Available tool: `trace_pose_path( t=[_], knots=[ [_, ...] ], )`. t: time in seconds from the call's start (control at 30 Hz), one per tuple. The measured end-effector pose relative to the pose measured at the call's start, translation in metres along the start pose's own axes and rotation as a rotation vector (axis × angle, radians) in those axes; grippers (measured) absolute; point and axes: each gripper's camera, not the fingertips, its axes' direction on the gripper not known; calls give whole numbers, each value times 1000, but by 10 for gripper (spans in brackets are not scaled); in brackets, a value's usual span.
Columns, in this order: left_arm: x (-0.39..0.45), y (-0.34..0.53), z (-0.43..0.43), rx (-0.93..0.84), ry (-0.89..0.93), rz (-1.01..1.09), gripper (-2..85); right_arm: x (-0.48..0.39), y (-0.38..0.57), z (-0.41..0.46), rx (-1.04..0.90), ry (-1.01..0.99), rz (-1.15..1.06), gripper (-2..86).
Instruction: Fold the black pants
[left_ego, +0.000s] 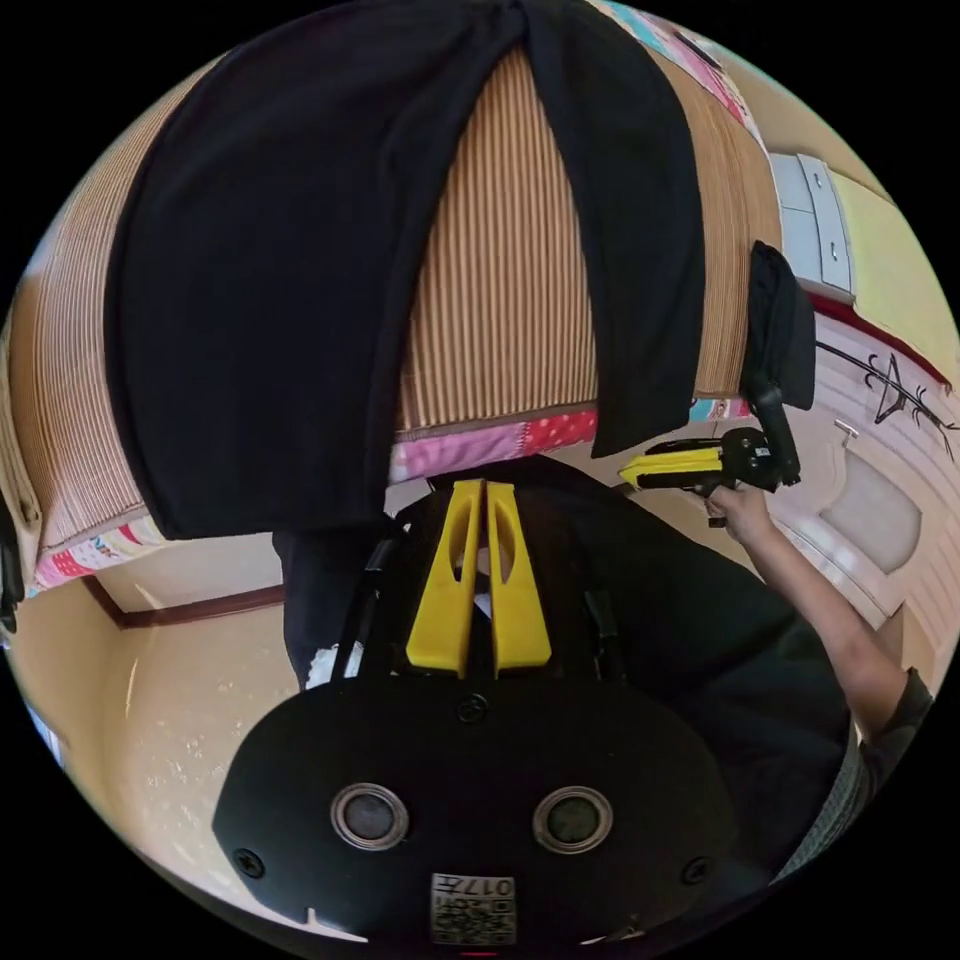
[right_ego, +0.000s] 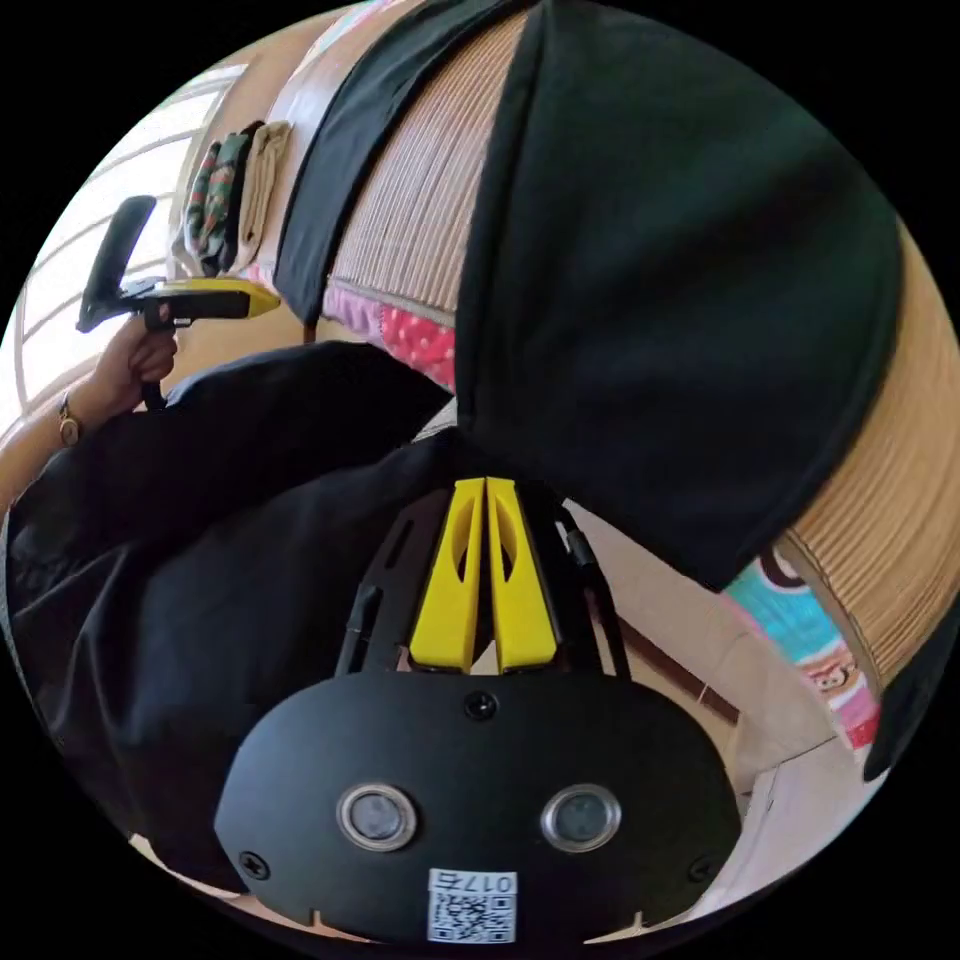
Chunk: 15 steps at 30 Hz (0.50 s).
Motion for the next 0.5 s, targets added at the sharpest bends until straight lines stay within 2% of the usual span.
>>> trace_pose_path(
  t=[0.1,0.2,0.27,0.37,0.5],
  knots=[
    [17,-3,-4,10,0,57,-5,50,51,-49,204,-86,245,70],
    [20,0,-8,27,16,65,-5,89,101,-81,352,-54,461,94],
    [16,2,-7,25,29,46,-5,105,118,-88,389,-88,508,104],
    [7,7,-4,25,58,15,-5,114,124,-83,388,-205,467,112],
    [-7,19,-1,23,63,-31,-5,115,143,-83,390,-253,467,99]
  ],
)
